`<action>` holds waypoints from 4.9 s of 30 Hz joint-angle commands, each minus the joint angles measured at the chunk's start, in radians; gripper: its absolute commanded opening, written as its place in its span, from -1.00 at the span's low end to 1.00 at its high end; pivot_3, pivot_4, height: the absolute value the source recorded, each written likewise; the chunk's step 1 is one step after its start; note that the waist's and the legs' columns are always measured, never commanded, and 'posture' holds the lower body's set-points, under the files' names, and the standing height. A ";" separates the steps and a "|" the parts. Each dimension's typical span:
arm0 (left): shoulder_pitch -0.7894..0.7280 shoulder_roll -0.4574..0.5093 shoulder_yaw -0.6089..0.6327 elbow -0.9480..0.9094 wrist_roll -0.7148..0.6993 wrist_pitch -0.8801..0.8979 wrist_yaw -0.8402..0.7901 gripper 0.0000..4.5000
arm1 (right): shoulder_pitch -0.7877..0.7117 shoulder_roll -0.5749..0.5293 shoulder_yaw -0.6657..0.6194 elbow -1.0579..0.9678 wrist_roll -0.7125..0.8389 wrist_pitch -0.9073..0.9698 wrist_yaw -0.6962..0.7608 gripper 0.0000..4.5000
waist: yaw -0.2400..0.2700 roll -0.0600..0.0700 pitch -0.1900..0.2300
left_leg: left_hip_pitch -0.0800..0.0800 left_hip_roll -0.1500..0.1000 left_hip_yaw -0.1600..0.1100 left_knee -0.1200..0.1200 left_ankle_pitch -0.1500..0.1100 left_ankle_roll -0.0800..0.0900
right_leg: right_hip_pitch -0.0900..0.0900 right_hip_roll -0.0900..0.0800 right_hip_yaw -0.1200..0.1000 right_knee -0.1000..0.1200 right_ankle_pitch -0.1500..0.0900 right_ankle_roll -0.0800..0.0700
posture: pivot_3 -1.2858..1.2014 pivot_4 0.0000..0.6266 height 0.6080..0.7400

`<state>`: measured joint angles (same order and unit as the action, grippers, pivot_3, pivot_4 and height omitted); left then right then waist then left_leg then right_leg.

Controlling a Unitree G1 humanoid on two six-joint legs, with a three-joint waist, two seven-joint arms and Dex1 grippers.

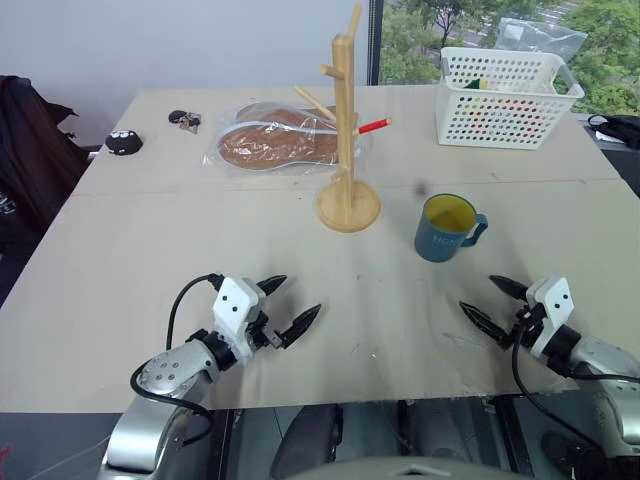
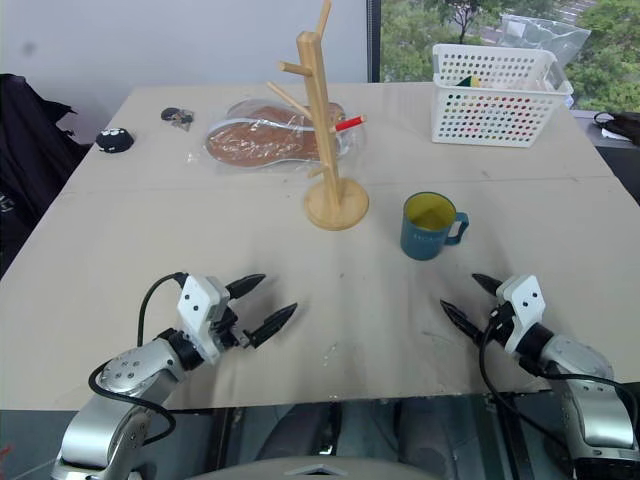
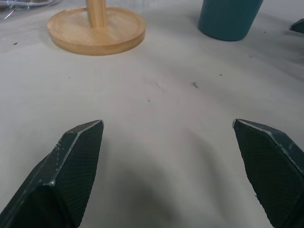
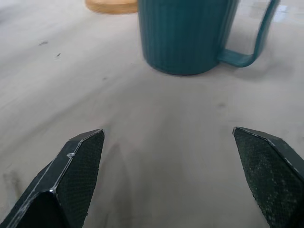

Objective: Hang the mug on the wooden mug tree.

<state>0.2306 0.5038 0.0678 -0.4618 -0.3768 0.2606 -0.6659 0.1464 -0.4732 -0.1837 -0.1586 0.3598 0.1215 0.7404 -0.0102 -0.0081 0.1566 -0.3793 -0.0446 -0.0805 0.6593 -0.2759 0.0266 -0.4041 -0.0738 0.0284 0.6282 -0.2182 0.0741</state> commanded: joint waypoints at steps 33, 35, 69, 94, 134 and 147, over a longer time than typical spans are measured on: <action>-0.264 0.176 -0.123 -0.272 -0.178 0.282 -0.142 1.00 | -0.385 0.150 0.015 0.328 -0.080 -0.138 -0.213 -0.96 | -0.005 0.001 0.000 | 0.000 0.000 0.000 -0.001 0.003 -0.005 | 0.000 0.002 0.001 0.001 0.000 0.000 | 0.03 -0.52 1.00; -0.247 0.176 -0.121 -0.261 -0.167 0.261 -0.148 1.00 | -0.384 0.145 0.012 0.326 -0.079 -0.137 -0.204 -0.96 | -0.005 0.001 0.000 | 0.000 0.000 0.000 -0.001 0.003 -0.005 | 0.000 0.001 0.001 0.001 0.000 0.000 | 0.03 -0.52 1.00; -0.281 -0.203 -0.092 -0.290 0.159 0.062 0.385 1.00 | -1.438 -0.045 0.219 1.180 -0.226 -0.483 0.488 -0.96 | -0.003 0.002 0.002 | -0.006 -0.001 0.001 -0.003 0.003 -0.005 | -0.007 0.000 0.001 -0.002 0.001 -0.001 | 0.03 -0.52 1.00; -0.255 -0.327 -0.107 -0.309 0.072 0.034 0.406 1.00 | -1.665 0.047 0.265 1.381 -0.416 -0.720 0.530 -0.96 | -0.007 0.003 0.003 | -0.007 -0.001 0.002 -0.004 0.003 -0.006 | -0.010 0.000 0.002 -0.001 0.001 -0.001 | 0.03 -0.52 1.00; -0.153 -0.279 -0.091 -0.281 0.063 0.007 0.372 1.00 | -1.638 -0.084 0.130 1.380 -0.340 -0.452 0.628 0.99 | -0.003 0.003 0.003 | -0.007 -0.001 0.002 -0.005 0.003 -0.006 | -0.010 0.000 0.002 -0.002 0.001 -0.001 | 0.03 -0.52 1.00; 0.058 -0.091 -0.006 -0.151 0.047 -0.005 0.209 1.00 | -0.214 -0.025 -0.067 -0.065 0.013 0.213 0.295 0.99 | 0.019 0.007 -0.002 | -0.018 -0.002 0.001 -0.004 0.003 -0.006 | -0.020 -0.004 0.001 0.003 0.001 -0.002 | 0.03 -0.52 1.00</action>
<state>0.2780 0.4061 0.0398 -0.6090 -0.3157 0.2732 -0.4385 -0.1195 -0.5267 -0.2127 -0.0942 0.3378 0.3431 1.1133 0.0085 -0.0010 0.1546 -0.3950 -0.0468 -0.0779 0.6557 -0.2726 0.0214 -0.4227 -0.0778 0.0313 0.6313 -0.2167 0.0729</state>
